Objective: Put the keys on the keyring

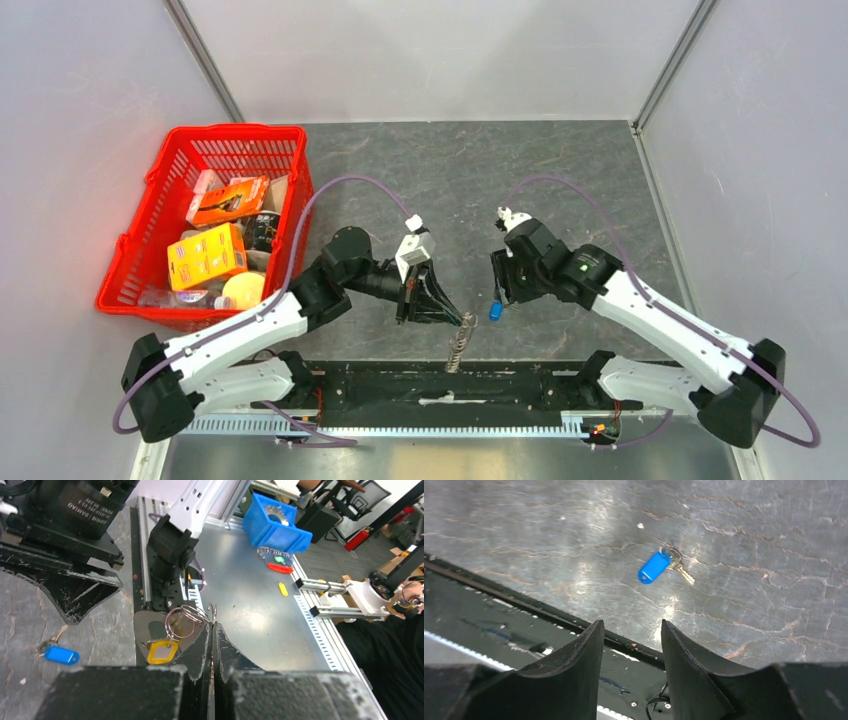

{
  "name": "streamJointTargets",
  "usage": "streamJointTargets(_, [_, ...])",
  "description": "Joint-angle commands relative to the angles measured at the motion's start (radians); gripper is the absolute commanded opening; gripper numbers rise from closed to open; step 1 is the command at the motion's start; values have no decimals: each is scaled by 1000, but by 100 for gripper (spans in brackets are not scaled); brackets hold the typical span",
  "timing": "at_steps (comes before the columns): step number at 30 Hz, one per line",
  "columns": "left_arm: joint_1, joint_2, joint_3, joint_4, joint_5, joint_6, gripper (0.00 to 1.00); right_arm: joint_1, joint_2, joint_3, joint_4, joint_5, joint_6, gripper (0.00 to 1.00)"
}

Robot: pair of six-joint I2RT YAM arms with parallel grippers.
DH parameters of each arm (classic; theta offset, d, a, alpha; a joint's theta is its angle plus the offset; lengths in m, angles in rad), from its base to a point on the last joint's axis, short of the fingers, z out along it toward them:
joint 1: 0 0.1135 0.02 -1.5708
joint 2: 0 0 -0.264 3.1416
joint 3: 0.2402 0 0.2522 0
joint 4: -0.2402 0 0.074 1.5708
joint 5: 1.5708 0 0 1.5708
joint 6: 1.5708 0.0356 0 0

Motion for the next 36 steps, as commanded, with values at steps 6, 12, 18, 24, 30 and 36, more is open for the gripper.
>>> streamJointTargets(6, [2, -133, 62, -282, -102, 208, 2, 1, 130, -111, 160, 162, 117, 51])
streamJointTargets(12, [2, -155, 92, -430, -161, 269, 2, 1, 217, -132, 219, 162, 152, 50])
streamJointTargets(18, [2, -173, 153, -587, -231, 346, 2, 0, 313, -131, 264, 202, 179, 50])
streamJointTargets(24, [2, -222, 135, -614, -327, 372, 2, 2, 373, -135, 300, 221, 204, 47])
streamJointTargets(30, [2, -261, 104, -597, -365, 366, 2, 1, 420, -129, 313, 239, 214, 45])
streamJointTargets(36, [2, -267, 99, -593, -362, 360, 2, 2, 478, -128, 326, 278, 228, 39])
